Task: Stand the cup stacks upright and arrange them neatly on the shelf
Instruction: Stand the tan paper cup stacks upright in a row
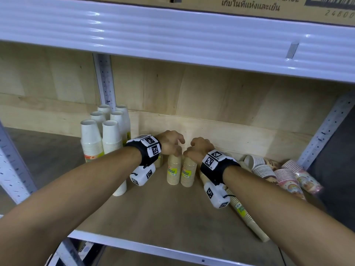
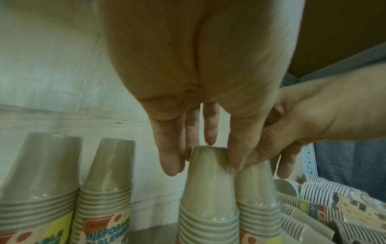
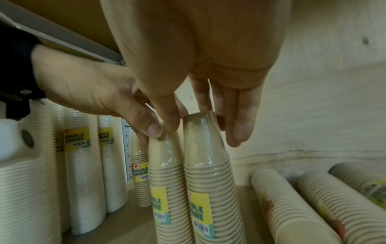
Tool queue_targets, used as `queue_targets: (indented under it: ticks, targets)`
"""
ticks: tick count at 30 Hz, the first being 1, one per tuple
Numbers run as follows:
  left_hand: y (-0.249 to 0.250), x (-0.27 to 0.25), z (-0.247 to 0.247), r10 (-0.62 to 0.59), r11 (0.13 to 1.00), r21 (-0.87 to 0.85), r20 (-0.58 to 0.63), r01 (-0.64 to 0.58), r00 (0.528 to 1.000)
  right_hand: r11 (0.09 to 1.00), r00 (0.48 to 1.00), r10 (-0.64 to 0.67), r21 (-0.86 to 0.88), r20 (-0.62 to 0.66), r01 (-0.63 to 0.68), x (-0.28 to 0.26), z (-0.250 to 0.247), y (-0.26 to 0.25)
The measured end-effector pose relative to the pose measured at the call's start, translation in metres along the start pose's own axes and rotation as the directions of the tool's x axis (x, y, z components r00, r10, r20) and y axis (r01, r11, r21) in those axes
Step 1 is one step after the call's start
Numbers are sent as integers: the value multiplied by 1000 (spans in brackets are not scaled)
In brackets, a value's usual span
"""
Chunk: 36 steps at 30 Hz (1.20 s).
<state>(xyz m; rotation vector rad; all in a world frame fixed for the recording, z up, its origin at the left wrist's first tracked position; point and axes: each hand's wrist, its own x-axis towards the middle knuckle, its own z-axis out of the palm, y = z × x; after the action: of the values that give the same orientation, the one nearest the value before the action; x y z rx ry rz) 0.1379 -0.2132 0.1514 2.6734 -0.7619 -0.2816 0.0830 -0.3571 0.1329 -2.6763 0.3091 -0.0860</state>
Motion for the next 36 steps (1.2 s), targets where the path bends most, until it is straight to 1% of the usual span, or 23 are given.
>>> queue_targets:
  ticks: [4,9,14,18,22,25,28,31,36]
  targets:
    - [-3,1,1,26,999,29,-34,-25,999,1000,1000,-19,-8,10,19,-1,0,-4]
    - [-6,3,3,-10,1000,-15,-64,9,998,999,999,-31,-42,34,32,-1,-3,-4]
    - [-2,0,3,19,1000,-16,-35,-19,999,1000,999,-15,-8,38,15,1,-1,0]
    - [0,0,2,65,998,-1,-61,-65,996,994,995,-81,-68,50,84,0,-6,-5]
    - [1,1,2,51,999,-7,-52,-51,997,991,995,-91,-90,37,94,0,-8,-5]
    - [2,1,1,25,999,-20,-12,-26,1000,996,997,-56,-61,47,59,1,-8,-3]
    - [5,0,0,41,999,-7,-10,-41,999,998,998,-42,-50,49,44,3,-10,-5]
    - [6,0,-1,60,998,16,-19,-60,998,994,995,-73,-82,65,78,3,-11,-8]
    - [9,1,-2,41,998,56,-16,-40,999,986,990,-110,-114,86,120,1,-12,-10]
